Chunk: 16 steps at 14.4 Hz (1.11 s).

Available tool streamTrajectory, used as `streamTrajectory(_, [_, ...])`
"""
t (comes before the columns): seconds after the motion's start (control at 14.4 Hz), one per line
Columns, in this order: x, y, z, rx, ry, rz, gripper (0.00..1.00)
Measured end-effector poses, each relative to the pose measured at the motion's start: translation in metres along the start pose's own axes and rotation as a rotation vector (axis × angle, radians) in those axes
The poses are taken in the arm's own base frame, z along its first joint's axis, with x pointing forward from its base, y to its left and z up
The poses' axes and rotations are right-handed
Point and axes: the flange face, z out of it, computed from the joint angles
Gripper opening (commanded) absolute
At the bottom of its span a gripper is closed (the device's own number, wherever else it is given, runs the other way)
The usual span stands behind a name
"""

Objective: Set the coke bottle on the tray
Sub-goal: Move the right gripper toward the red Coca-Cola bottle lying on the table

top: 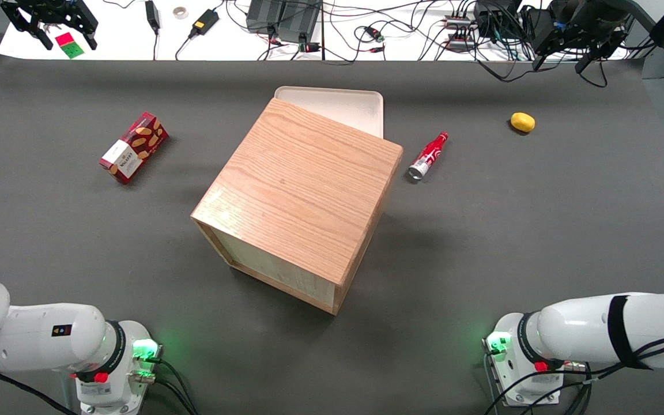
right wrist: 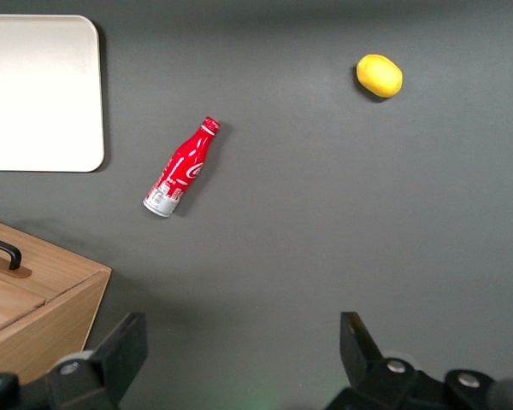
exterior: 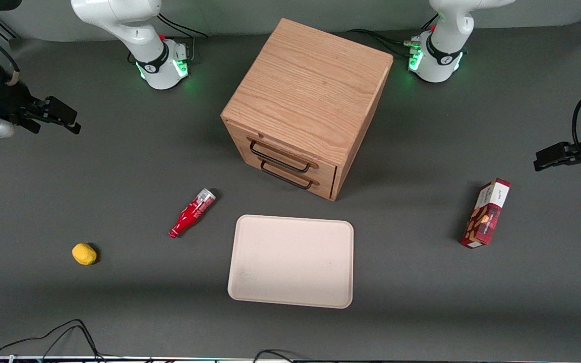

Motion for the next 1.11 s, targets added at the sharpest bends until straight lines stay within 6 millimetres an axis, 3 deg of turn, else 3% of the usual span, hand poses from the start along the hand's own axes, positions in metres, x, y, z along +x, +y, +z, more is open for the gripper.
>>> streamTrajectory(0.28, [0.0, 0.0, 0.001, -0.001, -0.007, 0.001, 1.0])
streamTrajectory(0.49, [0.009, -0.003, 0.016, -0.004, -0.03, 0.001, 1.0])
streamTrajectory(0.69, [0.033, -0.027, 0.052, -0.006, -0.036, 0.037, 1.0])
streamTrajectory(0.9, [0.055, -0.063, 0.098, -0.013, -0.051, 0.127, 1.0])
streamTrajectory(1.11, [0.071, -0.087, 0.142, -0.015, -0.063, 0.23, 1.0])
